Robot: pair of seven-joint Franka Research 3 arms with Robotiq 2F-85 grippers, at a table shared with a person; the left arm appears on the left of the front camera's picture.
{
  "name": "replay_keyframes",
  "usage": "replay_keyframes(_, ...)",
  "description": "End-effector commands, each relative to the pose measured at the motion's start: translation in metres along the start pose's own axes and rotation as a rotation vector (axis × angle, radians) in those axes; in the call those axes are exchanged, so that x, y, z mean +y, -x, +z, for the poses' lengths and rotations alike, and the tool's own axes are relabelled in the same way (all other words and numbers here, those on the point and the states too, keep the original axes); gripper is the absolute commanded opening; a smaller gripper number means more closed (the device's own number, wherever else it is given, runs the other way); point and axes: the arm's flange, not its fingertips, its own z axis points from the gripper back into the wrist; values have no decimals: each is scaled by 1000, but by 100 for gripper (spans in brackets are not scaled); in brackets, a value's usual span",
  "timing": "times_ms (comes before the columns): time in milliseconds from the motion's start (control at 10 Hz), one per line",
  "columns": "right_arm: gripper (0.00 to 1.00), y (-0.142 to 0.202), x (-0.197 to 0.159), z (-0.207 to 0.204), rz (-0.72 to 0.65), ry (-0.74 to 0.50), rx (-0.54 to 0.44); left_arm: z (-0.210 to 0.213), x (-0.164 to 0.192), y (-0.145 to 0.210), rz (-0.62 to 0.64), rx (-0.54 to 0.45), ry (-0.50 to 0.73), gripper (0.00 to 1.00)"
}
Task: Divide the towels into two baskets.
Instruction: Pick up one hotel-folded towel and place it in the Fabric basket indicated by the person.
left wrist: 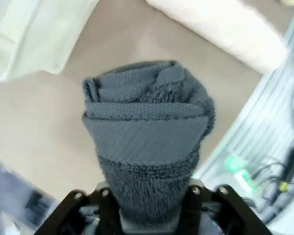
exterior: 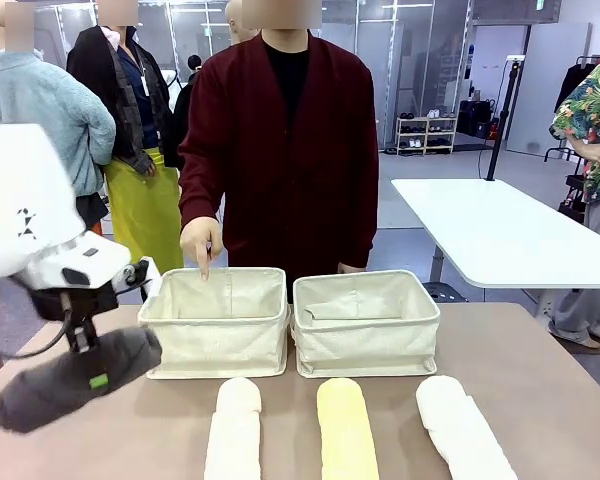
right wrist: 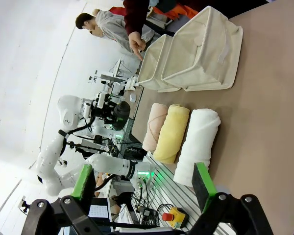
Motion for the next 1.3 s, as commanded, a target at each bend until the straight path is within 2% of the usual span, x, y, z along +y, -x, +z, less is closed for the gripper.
replay_keyframes(0, 100, 1, 3, 1, 14, -12, -6, 35, 18, -46, -136, 58, -61, 40)
replay_keyframes(100, 100, 1, 3, 1, 14, -12, -6, 47, 29, -69, -184, 77, -34, 40)
replay_keyframes(200, 100, 1, 3, 1, 14, -12, -6, 49, 42, -95, -234, 81, -57, 40)
replay_keyframes(400, 100, 1, 3, 1, 14, -12, -6, 53, 63, -135, -339, 54, -180, 40)
replay_keyframes(500, 100, 1, 3, 1, 14, -12, -6, 52, 83, -154, -413, 56, -149, 40)
replay_keyframes(600, 100, 1, 3, 1, 14, -12, -6, 43, 105, -169, -500, 106, -75, 40)
replay_keyframes(700, 100, 1, 3, 1, 14, -12, -6, 33, 121, -181, -521, 100, -25, 40)
replay_keyframes(900, 100, 1, 3, 1, 14, -12, -6, 13, 140, -201, -554, 141, -58, 40)
replay_keyframes(1200, 100, 1, 3, 1, 14, -12, -6, -23, 158, -225, -604, 116, 14, 40)
